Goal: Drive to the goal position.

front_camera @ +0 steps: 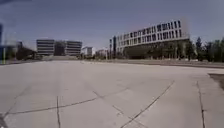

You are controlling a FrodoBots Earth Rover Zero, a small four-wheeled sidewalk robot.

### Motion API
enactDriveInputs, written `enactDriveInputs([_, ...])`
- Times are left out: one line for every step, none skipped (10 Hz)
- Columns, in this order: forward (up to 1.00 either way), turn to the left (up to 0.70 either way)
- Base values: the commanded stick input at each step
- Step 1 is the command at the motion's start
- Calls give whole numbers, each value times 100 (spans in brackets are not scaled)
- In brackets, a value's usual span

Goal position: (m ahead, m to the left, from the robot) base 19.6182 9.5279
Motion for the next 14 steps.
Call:
enactDriveInputs([100, 0])
enactDriveInputs([100, 0])
enactDriveInputs([100, 0])
enactDriveInputs([100, 0])
enactDriveInputs([100, 1])
enactDriveInputs([100, 25])
enactDriveInputs([100, 40])
enactDriveInputs([100, 38])
enactDriveInputs([100, 13])
enactDriveInputs([100, 1])
enactDriveInputs([100, 29])
enactDriveInputs([100, 40])
enactDriveInputs([100, 40])
enactDriveInputs([100, 40])
